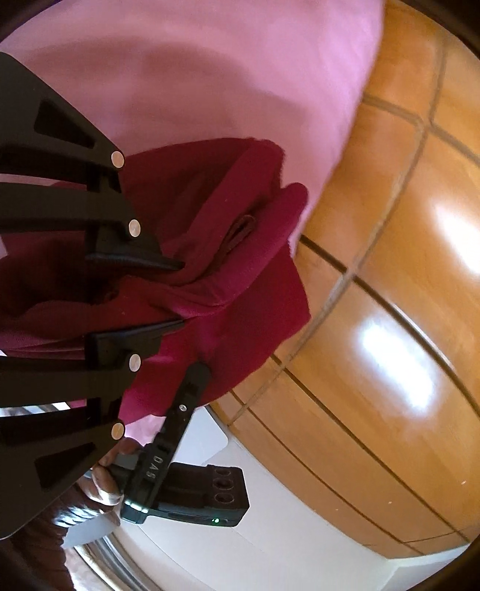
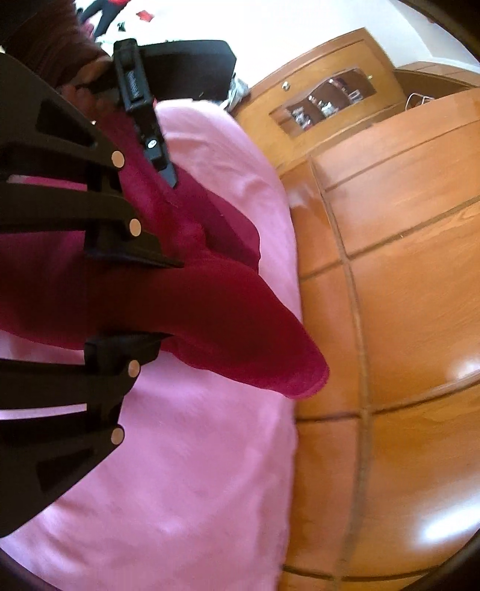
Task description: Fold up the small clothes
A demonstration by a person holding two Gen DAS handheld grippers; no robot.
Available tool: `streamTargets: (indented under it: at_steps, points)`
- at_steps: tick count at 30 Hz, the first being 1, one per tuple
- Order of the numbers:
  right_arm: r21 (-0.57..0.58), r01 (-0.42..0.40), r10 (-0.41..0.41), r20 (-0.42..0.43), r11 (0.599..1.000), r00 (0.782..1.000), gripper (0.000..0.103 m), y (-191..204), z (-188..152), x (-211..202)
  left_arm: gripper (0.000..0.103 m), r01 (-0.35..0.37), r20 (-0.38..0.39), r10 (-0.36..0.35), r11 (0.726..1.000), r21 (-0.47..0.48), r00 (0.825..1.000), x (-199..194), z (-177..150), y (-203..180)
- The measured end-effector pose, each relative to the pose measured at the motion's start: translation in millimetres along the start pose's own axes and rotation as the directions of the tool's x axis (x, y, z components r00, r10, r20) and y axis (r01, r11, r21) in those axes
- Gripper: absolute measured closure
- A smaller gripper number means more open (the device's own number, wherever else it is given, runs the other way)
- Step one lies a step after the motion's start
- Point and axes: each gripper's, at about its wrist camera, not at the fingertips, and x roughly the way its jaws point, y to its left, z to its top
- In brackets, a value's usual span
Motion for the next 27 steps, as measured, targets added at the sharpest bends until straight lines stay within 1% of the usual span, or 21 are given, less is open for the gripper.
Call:
streamTargets:
  at_steps: [4,7,9,10,12,14,16,17,18,19,20,21,22,24,25,27]
  points:
    - [0.015,0.082,-0.083,0.038,0.997,0.996,0.077,-35.8,27.6,-6.7,0.079,0.002,-0.001,-0.002,0.998,0.059,1.000,42.2,44.8,-25.9]
    - [0.059,0.156,-0.161,0.076,0.986,0.984,0.078,-74.5,42.9,-10.2,0.079,-0.007,-0.003,0.008,0.996,0.092,1.000,77.2,76.8,-44.9]
    - [0.106,0.183,-0.192,0.083,0.977,0.978,0.077,-98.4,44.0,-8.6,0.079,-0.007,-0.010,0.008,0.996,0.093,1.000,101.6,90.4,-54.9]
    - [0.132,0.197,-0.208,0.081,0.972,0.975,0.077,-112.6,40.9,-7.8,0.079,-0.018,-0.020,0.020,0.995,0.100,1.000,114.4,93.7,-59.2]
    - [0.185,0.236,-0.249,0.052,0.954,0.967,0.076,-139.0,29.2,0.4,0.079,-0.043,-0.068,0.051,0.994,0.103,0.996,145.2,92.1,-63.4]
    - [0.257,0.270,-0.274,-0.021,0.928,0.962,0.074,-168.6,3.9,14.6,0.079,-0.083,-0.122,0.095,0.991,0.102,0.988,171.3,81.7,-62.3]
    - [0.279,0.320,-0.308,-0.085,0.906,0.947,0.067,-184.1,-21.4,26.0,0.079,-0.125,-0.200,0.141,0.988,0.094,0.970,198.4,60.0,-55.1]
    - [0.291,0.318,-0.310,-0.075,0.902,0.948,0.066,-189.6,-35.9,26.7,0.079,-0.159,-0.230,0.179,0.982,0.104,0.956,209.4,48.1,-51.0]
    - [0.313,0.297,-0.295,-0.054,0.902,0.954,0.061,-193.2,-43.3,23.6,0.079,-0.206,-0.248,0.234,0.969,0.135,0.940,220.0,36.2,-46.3]
    - [0.342,0.282,-0.284,-0.044,0.896,0.958,0.053,-195.8,-48.7,21.5,0.076,-0.234,-0.243,0.270,0.958,0.166,0.932,225.5,27.5,-43.6]
    - [0.364,0.283,-0.288,-0.041,0.887,0.957,0.049,-197.9,-51.9,21.3,0.075,-0.246,-0.231,0.285,0.952,0.184,0.930,227.8,22.0,-41.7]
    - [0.374,0.290,-0.297,-0.040,0.881,0.954,0.042,-199.3,-52.5,22.7,0.075,-0.243,-0.228,0.278,0.955,0.172,0.933,227.3,20.9,-38.6]
    - [0.385,0.294,-0.301,-0.043,0.875,0.953,0.037,-200.5,-51.6,24.3,0.074,-0.237,-0.237,0.267,0.960,0.147,0.934,227.2,23.5,-35.6]
    - [0.399,0.290,-0.295,-0.051,0.870,0.954,0.034,-203.0,-47.6,18.9,0.072,-0.242,-0.249,0.267,0.962,0.125,0.931,225.5,31.5,-33.9]
    - [0.386,0.299,-0.304,-0.051,0.873,0.951,0.034,-198.8,-44.6,14.4,0.071,-0.251,-0.246,0.280,0.958,0.140,0.928,223.7,33.8,-36.9]
    - [0.337,0.344,-0.354,-0.034,0.876,0.935,0.034,-184.8,-35.5,0.1,0.069,-0.288,-0.232,0.329,0.938,0.194,0.915,224.9,34.0,-42.0]
